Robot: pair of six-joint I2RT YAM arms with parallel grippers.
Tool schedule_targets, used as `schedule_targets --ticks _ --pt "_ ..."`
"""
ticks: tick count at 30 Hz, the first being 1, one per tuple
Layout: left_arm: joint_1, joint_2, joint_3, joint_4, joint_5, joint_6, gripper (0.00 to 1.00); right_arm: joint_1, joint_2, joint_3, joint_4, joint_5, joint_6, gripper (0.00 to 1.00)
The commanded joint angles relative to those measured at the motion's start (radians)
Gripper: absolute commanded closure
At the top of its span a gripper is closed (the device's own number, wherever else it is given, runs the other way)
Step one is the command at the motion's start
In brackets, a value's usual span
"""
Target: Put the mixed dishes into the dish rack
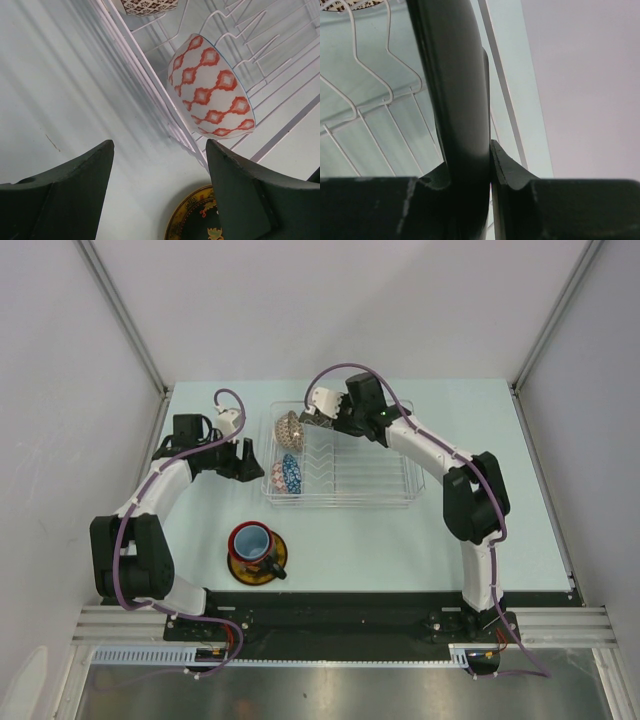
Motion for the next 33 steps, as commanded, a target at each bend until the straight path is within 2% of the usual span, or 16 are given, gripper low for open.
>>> schedule_targets --ticks 1,7,12,17,24,33 --pt "-0.008 -0.01 0.014 0.025 0.004 -0.011 0.21 -0.026 -0.111 0.063 0.178 0.034 -0.011 1.0" --pt "-0.016 0.039 0.138 0.126 -0.088 -0.083 0.21 -0.026 -0.111 0.066 0.17 0.028 -0.005 1.0" --pt "-0.102 0.145 0.336 0.197 -0.2 -0.143 0.21 -0.015 -0.122 0.057 0.17 0.027 0.006 1.0" --pt "-0.187 0.266 0.473 0.211 -0.295 -0.161 0.21 -0.008 -0.127 0.051 0.169 0.03 0.006 1.0" --pt "-0.231 0.372 0.523 0.22 -0.351 -0.169 0.21 -0.009 -0.139 0.04 0.167 0.028 0.009 1.0" --pt "-0.234 0.351 0.439 0.254 -0.384 -0.141 0.21 -0.017 -0.145 0.017 0.173 0.022 0.017 1.0"
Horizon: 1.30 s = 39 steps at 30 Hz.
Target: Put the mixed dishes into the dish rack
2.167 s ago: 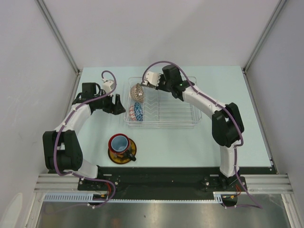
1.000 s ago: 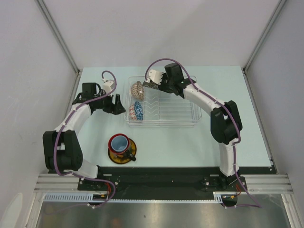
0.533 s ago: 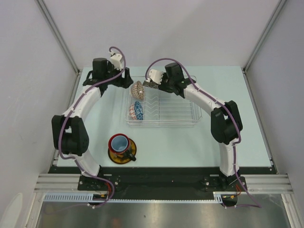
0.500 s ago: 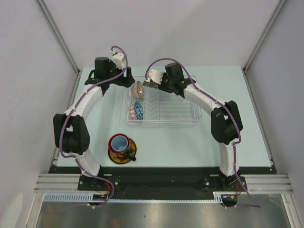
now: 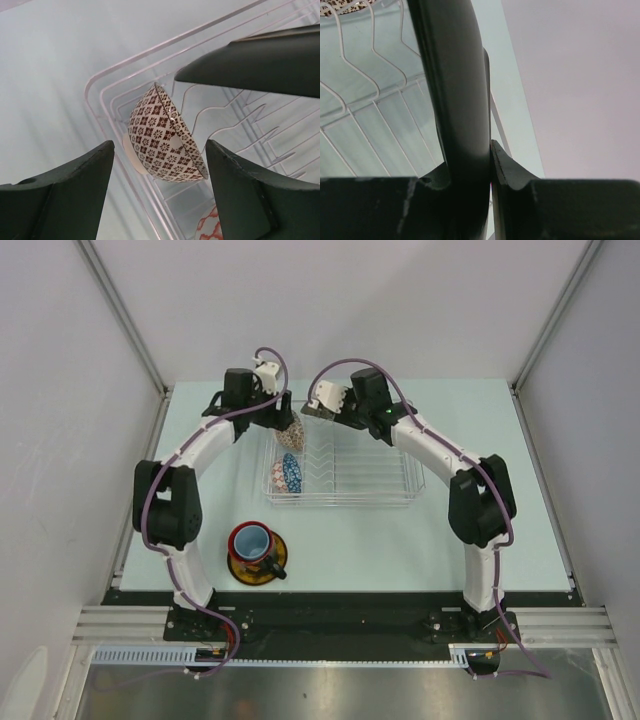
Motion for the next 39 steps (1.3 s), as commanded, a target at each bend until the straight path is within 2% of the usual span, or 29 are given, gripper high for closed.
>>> schedule_targets --ticks 1,28,39 --pt "-0.003 -0.046 -0.027 0.034 -0.027 0.01 0.21 -0.007 -0.103 0.022 0.17 0.013 0.013 1.0" --pt "-0.022 -0.211 -0.304 0.067 -0.045 0.061 0.22 -0.021 -0.057 0.054 0.173 -0.013 0.03 1.0" --pt "-0.023 -0.238 -0.313 0.058 -0.039 0.055 0.22 -0.021 0.004 0.118 0.154 -0.041 0.043 1.0"
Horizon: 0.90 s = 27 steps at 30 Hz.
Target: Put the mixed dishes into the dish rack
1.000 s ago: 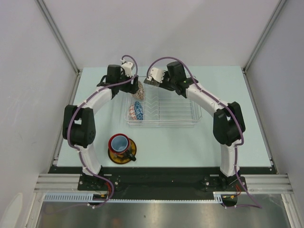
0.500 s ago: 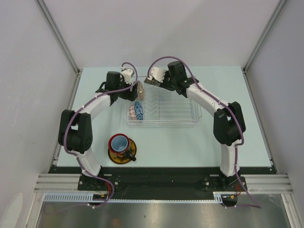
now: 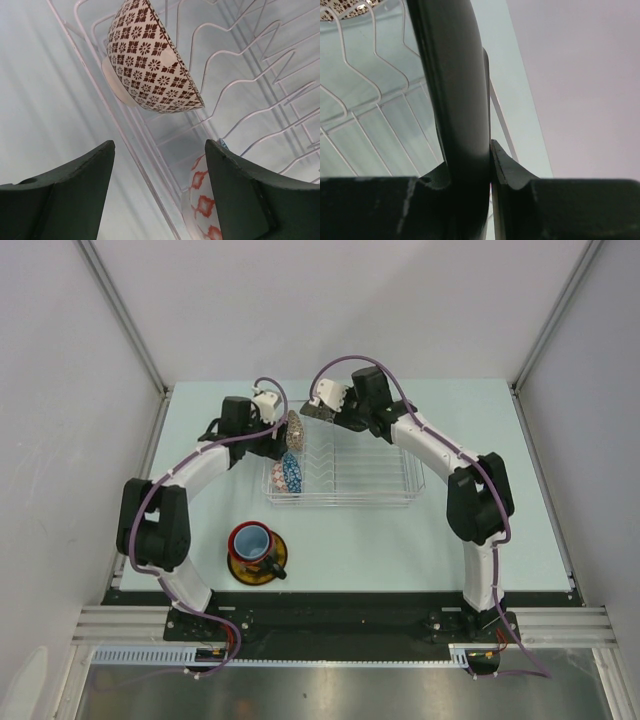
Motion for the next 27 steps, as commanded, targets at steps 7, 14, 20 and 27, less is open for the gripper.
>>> schedule_targets --ticks 7,14,20,27 --pt "-0.008 -0.095 0.13 -0.036 0.047 -0.054 0.22 -0.003 -0.016 0.087 0.16 -0.018 0.024 1.0" --pt "-0.02 -0.02 0.228 -0.024 -0.035 -0.066 0.21 -0.006 -0.036 0.057 0.165 -0.01 0.022 1.0" --pt "-0.037 0.059 0.231 0.01 -0.109 -0.033 0.21 -0.012 -0.053 0.04 0.166 -0.007 0.021 1.0" --pt "-0.057 0.127 0.24 0.033 -0.186 -0.002 0.21 -0.018 -0.07 0.028 0.163 -0.003 0.017 1.0"
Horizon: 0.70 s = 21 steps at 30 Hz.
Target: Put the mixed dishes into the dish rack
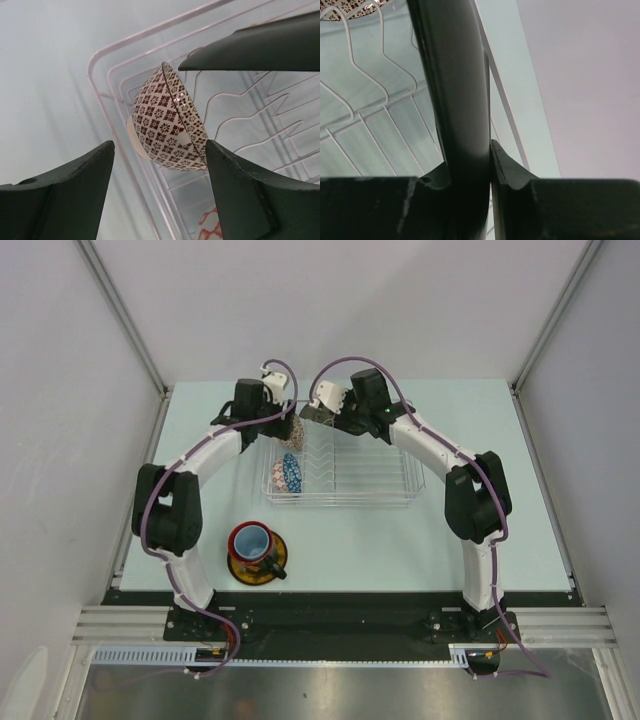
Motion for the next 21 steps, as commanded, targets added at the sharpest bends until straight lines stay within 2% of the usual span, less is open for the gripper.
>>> schedule_targets --ticks 1,8,21 --pt "-0.017 0.018 0.035 0.036 -0.067 0.033 0.21 -0.018 -0.099 0.018 0.163 0.02 -0.001 1.0" --pt "-0.039 0.012 0.001 0.033 -0.111 0.062 0.21 -0.024 -0.098 0.015 0.169 0.022 0.005 1.0" --pt "-0.045 -0.089 -0.18 0.067 -0.143 0.095 0.21 -0.028 -0.068 0.056 0.169 0.016 0.008 1.0"
